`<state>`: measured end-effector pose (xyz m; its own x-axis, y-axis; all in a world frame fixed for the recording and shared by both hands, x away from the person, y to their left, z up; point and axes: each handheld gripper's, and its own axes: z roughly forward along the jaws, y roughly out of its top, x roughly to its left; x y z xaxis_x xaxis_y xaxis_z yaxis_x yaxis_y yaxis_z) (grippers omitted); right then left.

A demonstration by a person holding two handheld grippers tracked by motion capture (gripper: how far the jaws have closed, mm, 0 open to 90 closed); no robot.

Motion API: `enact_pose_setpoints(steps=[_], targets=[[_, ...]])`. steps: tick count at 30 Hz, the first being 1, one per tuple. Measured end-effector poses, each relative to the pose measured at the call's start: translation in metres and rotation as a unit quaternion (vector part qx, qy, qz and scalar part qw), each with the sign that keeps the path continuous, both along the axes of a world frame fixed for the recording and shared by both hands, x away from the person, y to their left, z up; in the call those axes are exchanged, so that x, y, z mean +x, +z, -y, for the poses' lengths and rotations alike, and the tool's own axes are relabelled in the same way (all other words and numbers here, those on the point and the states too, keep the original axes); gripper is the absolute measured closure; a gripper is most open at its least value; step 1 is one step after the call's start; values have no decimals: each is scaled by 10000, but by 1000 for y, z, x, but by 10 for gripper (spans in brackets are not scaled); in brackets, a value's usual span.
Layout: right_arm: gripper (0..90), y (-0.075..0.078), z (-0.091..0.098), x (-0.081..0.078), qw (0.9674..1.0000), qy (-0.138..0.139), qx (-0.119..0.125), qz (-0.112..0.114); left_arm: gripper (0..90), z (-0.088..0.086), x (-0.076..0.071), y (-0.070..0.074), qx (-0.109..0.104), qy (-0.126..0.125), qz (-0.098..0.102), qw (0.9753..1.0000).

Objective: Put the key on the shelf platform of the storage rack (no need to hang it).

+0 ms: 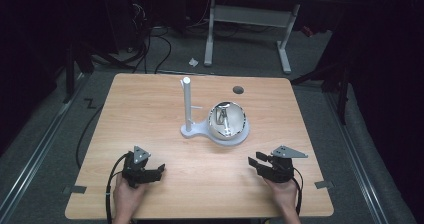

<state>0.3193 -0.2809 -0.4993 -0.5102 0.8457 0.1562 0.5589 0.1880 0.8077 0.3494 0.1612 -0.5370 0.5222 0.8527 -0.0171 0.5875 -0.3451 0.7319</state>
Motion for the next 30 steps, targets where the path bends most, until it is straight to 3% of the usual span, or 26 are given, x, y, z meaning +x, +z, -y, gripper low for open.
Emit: enact_pose_setpoints(steps=[19,30], targets=[[563,-19,-13,4,9995,67,-287,-130,164,0,0,0,1,1,1,10000],[542,-31,-23,6,9970,32,-727,-249,164,0,0,0,0,2,1,10000]])
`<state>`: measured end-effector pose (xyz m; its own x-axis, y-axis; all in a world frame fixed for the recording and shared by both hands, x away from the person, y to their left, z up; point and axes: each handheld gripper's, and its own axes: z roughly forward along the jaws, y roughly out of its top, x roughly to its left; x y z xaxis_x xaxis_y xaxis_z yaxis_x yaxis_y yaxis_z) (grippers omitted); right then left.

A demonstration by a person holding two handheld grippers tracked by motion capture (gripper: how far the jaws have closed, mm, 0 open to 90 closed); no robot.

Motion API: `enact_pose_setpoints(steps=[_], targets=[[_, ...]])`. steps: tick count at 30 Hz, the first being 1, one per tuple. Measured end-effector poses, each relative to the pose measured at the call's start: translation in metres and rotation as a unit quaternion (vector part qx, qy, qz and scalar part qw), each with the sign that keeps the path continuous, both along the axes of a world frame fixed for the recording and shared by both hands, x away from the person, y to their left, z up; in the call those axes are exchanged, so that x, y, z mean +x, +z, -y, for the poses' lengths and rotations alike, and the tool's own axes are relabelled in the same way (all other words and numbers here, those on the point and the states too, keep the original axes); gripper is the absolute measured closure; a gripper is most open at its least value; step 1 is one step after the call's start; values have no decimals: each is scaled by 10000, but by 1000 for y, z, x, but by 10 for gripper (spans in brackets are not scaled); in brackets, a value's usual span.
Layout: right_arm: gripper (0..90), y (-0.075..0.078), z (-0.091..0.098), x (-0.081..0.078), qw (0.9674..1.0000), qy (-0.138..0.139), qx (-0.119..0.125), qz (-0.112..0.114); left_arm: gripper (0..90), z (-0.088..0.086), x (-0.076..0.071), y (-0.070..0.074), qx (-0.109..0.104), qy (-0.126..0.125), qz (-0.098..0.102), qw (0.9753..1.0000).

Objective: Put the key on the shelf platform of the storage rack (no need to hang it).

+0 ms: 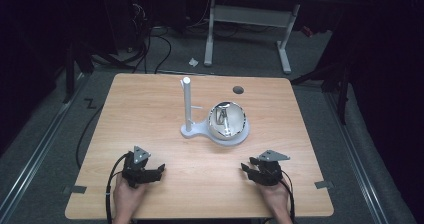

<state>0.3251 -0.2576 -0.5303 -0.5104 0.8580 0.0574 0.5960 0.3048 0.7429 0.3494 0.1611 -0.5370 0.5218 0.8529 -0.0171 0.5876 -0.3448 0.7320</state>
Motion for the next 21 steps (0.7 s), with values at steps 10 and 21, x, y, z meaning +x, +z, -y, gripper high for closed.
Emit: enact_pose_setpoints(steps=[10,21], targets=[[476,-1,-7,-2,9995,133,-287,94,164,0,0,0,1,4,1,10000],[417,-1,-10,-3,9990,213,-379,100,164,0,0,0,1,9,-2,10000]])
